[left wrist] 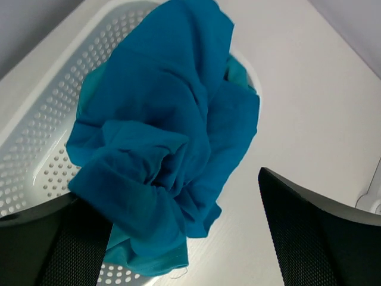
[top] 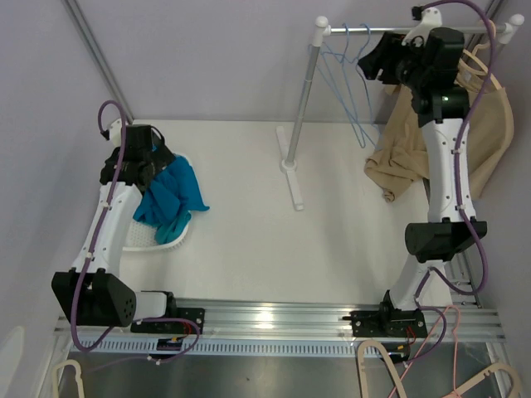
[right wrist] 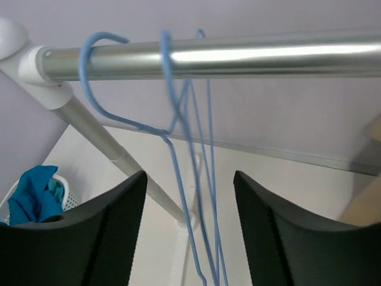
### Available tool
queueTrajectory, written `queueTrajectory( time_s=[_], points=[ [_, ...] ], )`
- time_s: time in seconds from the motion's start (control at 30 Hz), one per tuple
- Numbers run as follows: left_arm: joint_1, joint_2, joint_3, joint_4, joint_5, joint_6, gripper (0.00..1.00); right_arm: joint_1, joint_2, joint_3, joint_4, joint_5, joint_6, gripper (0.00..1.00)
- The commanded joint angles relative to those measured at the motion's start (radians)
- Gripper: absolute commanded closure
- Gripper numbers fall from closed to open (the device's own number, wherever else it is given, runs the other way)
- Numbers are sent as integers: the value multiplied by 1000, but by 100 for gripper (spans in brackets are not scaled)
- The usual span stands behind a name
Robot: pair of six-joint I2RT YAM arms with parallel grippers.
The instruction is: Remove the t-shirt from the hanger
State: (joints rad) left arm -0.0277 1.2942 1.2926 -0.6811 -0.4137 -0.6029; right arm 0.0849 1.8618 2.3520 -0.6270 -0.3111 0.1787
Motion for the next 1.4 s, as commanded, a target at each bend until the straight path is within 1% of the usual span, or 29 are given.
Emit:
queueTrajectory(
  time_s=[0.0, 0.03, 0.07, 0.1, 0.17, 0.2, 0.23, 0.3, 0.4, 0.5, 0.53, 0.63, 0.67, 0.73, 0.77, 0.83, 0.9, 0.97, 1.03, 1.1, 1.13, 1.27, 1.33, 1.37],
  points=[
    [25, 16, 0, -34, 85, -77, 1, -86, -95, -11, -36, -22, 1, 34],
    [25, 31, 4, -43, 81, -93, 1, -133, -108, -22, -43, -20, 2, 31],
    [25, 40, 20, -52, 82, -98, 1, -146, -142, -51, -46, -13, 1, 29],
    [56, 53, 22, -66, 87, -109, 0, -158, -159, -66, -51, 3, -1, 25],
    [72, 92, 30, -95, 104, -184, 1, -197, -193, -106, -45, 67, -1, 24],
    [96, 111, 43, -135, 121, -202, 1, -214, -222, -150, -40, 90, 8, 20],
    [106, 132, 50, -147, 169, -224, 1, -235, -231, -169, -31, 107, 18, 20],
    [129, 200, 79, -169, 213, -236, 1, -290, -239, -197, -14, 144, 36, 17],
    [132, 284, 111, -198, 263, -235, 0, -318, -234, -204, -13, 242, 9, 1],
    [134, 345, 139, -202, 291, -227, 0, -321, -243, -258, 56, 279, -100, 1],
    [134, 355, 148, -205, 293, -232, 1, -321, -254, -278, 114, 291, -131, 1],
    [134, 392, 188, -262, 250, -270, 0, -324, -268, -336, 223, 358, -142, 1],
    [134, 392, 213, -288, 210, -278, 1, -326, -260, -332, 231, 378, -137, 1],
    [132, 361, 226, -296, 175, -281, 0, -341, -227, -283, 198, 383, -125, 0],
    [132, 344, 231, -284, 168, -269, 1, -344, -187, -222, 184, 380, -116, 1],
    [129, 288, 238, -235, 162, -233, 1, -346, -156, -182, 182, 382, -119, 1],
    [114, 261, 287, -235, 127, -213, 1, -349, -130, -157, 194, 398, -136, 1],
    [103, 249, 350, -265, 105, -207, 0, -356, -113, -136, 204, 411, -148, 1],
    [98, 255, 451, -336, 84, -201, 0, -364, -90, -126, 213, 412, -163, 1],
    [89, 269, 496, -389, 78, -195, 1, -379, -53, -91, 205, 408, -174, 0],
    [86, 272, 557, -423, 82, -189, 1, -385, -43, -79, 193, 412, -174, 1],
    [72, 243, 582, -423, 151, -141, 1, -431, 7, -45, 184, 379, -166, 1],
    [72, 203, 561, -420, 174, -129, 1, -453, 28, -36, 187, 346, -157, 1],
    [68, 185, 512, -393, 190, -124, 1, -458, 39, -28, 184, 342, -159, 3]
  ],
)
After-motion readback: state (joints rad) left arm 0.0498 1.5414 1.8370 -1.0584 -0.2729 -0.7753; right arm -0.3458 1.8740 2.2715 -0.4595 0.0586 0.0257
